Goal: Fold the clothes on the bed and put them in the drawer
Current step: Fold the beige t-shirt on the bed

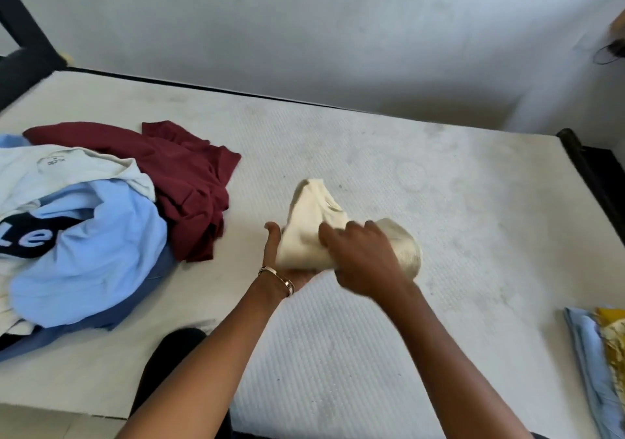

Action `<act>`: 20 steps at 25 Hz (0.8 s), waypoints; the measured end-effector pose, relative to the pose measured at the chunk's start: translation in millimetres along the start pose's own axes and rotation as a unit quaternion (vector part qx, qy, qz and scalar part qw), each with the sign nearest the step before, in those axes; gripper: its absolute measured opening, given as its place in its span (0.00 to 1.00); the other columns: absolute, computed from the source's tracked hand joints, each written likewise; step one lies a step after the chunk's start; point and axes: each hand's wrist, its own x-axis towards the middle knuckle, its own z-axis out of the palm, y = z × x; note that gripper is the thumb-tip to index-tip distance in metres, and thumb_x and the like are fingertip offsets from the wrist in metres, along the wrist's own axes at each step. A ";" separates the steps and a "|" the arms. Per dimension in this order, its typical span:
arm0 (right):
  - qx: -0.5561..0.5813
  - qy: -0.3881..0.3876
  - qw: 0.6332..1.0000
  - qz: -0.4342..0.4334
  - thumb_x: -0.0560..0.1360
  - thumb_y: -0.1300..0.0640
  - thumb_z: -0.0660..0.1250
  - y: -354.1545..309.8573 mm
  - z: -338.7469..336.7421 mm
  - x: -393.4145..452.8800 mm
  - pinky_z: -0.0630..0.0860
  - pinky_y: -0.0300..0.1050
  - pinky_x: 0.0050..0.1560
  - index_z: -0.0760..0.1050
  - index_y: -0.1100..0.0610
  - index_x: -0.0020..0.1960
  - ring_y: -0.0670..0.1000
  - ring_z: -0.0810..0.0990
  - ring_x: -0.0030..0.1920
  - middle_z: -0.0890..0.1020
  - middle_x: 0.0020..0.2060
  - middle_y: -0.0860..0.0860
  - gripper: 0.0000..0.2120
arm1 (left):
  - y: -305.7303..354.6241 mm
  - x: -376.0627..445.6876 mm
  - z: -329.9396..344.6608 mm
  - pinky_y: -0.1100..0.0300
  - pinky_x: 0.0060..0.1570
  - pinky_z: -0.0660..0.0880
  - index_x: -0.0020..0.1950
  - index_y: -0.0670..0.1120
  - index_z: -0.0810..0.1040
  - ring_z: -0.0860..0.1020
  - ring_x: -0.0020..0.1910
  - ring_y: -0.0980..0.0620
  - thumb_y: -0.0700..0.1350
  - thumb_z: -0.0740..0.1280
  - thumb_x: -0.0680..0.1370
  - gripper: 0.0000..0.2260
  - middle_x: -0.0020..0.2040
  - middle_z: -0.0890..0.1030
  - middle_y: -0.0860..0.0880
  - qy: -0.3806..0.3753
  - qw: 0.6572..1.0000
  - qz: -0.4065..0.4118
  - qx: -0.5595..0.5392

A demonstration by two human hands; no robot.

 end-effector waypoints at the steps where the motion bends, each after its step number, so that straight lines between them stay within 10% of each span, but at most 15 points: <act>1: -0.056 0.010 0.998 -0.028 0.64 0.62 0.73 -6.5 13.8 -23.0 0.72 0.52 0.46 0.72 0.56 0.59 0.58 0.80 0.46 0.83 0.47 0.53 0.24 | -3.5 3.0 2.1 0.53 0.49 0.80 0.64 0.40 0.75 0.83 0.51 0.44 0.72 0.46 0.75 0.40 0.55 0.82 0.38 -0.009 1.000 -0.002 0.025; 4: -0.062 -0.138 0.988 -0.024 0.57 0.59 0.79 -26.2 62.0 -91.9 0.75 0.54 0.47 0.73 0.56 0.59 0.59 0.80 0.53 0.79 0.61 0.59 0.32 | -25.8 -2.2 -1.5 0.59 0.36 0.79 0.53 0.41 0.79 0.83 0.37 0.48 0.71 0.45 0.76 0.37 0.39 0.84 0.42 0.064 0.983 -0.055 0.161; 7: 0.118 -0.315 0.942 0.019 0.69 0.50 0.76 -19.6 107.6 -139.1 0.69 0.57 0.62 0.68 0.53 0.66 0.58 0.66 0.70 0.63 0.75 0.53 0.29 | -67.6 -8.6 -32.4 0.49 0.47 0.80 0.62 0.45 0.76 0.82 0.48 0.45 0.70 0.71 0.64 0.37 0.51 0.84 0.43 0.126 0.945 -0.084 0.290; 9: 0.286 -0.232 0.915 0.164 0.75 0.45 0.69 -5.2 121.2 -145.5 0.69 0.53 0.61 0.73 0.51 0.63 0.56 0.69 0.68 0.72 0.69 0.49 0.20 | -88.1 -5.0 -53.3 0.46 0.57 0.77 0.72 0.48 0.65 0.80 0.56 0.47 0.60 0.82 0.56 0.50 0.61 0.80 0.48 0.162 0.909 -0.028 0.382; 13: 0.295 -0.081 0.873 0.380 0.79 0.48 0.65 26.3 138.1 -146.4 0.66 0.55 0.62 0.71 0.50 0.68 0.55 0.67 0.68 0.72 0.68 0.47 0.19 | -100.6 -0.8 -37.6 0.56 0.60 0.70 0.75 0.46 0.58 0.75 0.62 0.44 0.40 0.72 0.74 0.34 0.67 0.73 0.45 0.236 0.831 0.055 0.501; 17: 0.372 -0.038 0.757 0.535 0.79 0.49 0.65 34.9 160.1 -158.2 0.61 0.58 0.66 0.65 0.54 0.74 0.60 0.64 0.71 0.69 0.72 0.55 0.25 | -102.2 11.7 -43.7 0.53 0.52 0.71 0.68 0.46 0.63 0.76 0.54 0.38 0.37 0.58 0.78 0.18 0.59 0.77 0.38 0.310 0.811 0.066 0.492; 20: 0.397 -0.041 0.755 0.521 0.80 0.50 0.64 39.9 162.0 -150.3 0.62 0.59 0.67 0.66 0.49 0.74 0.61 0.65 0.70 0.69 0.69 0.56 0.23 | -103.5 14.4 -39.5 0.55 0.46 0.69 0.61 0.46 0.67 0.76 0.50 0.40 0.47 0.61 0.80 0.11 0.50 0.76 0.43 0.339 0.819 0.088 0.454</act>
